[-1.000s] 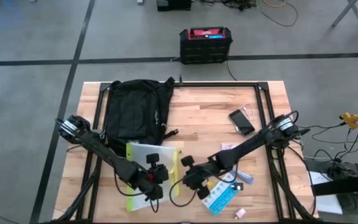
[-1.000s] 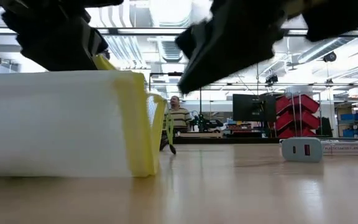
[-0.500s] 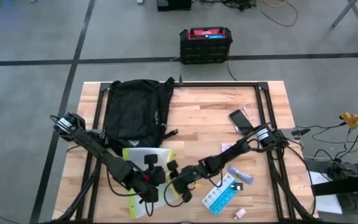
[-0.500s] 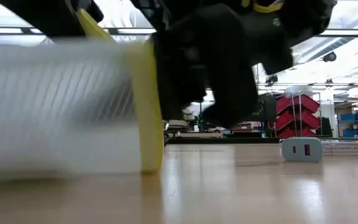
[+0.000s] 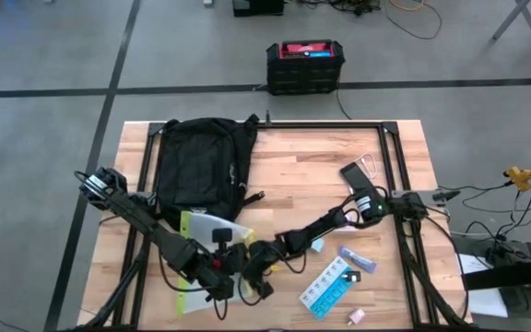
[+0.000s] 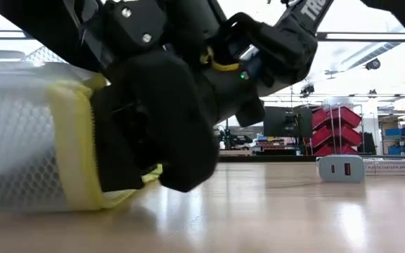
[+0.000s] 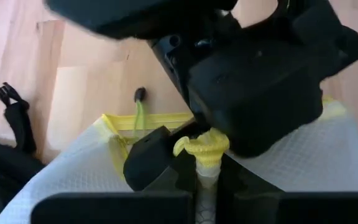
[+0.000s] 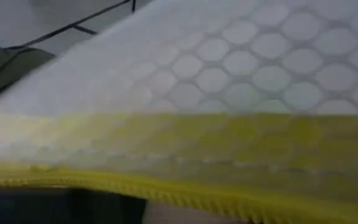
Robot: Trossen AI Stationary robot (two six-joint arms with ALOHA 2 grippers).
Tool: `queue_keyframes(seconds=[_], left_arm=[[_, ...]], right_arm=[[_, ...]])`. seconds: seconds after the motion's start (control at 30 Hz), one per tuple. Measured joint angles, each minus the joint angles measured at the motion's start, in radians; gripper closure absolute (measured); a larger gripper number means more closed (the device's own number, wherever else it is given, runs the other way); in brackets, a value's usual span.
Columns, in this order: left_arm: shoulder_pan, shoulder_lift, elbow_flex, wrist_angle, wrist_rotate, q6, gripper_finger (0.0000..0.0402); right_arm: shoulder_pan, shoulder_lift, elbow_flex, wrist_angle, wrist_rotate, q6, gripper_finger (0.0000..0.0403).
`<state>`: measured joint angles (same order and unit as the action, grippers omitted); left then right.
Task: Unpack backpack
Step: Remove the green earphone from the zip bag
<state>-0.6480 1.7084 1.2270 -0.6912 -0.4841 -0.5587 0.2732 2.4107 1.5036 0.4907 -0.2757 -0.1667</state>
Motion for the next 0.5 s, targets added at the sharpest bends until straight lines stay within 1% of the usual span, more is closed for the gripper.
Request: queue_keyframes(seconds=[0.07,0.13,0.17,0.37,0.5], left_arm=[[-0.002,0.0,0.0,-0.008,-0.004,-0.001,0.0401],[-0.005,0.0,0.0,-0.02,-0.007,-0.006,0.0401],[-0.008,0.0,0.0,-0.024,-0.006,-0.011,0.0401],[-0.037,-0.001,-0.004,-0.043,0.023,-0.065,0.0401],[-0.075,0.0,-0.006,-0.042,0.022,-0.106,0.0401]], right_arm=[[-0.006,0.0,0.0,-0.009,0.013,-0.002,0.0295],[-0.01,-0.009,0.0,-0.033,0.023,-0.013,0.0363],[-0.011,-0.017,0.0,-0.058,0.024,-0.026,0.0381],[-0.009,-0.07,-0.004,-0.2,0.112,-0.045,0.04],[-0.002,-0.122,-0.022,-0.279,0.212,-0.07,0.0402]])
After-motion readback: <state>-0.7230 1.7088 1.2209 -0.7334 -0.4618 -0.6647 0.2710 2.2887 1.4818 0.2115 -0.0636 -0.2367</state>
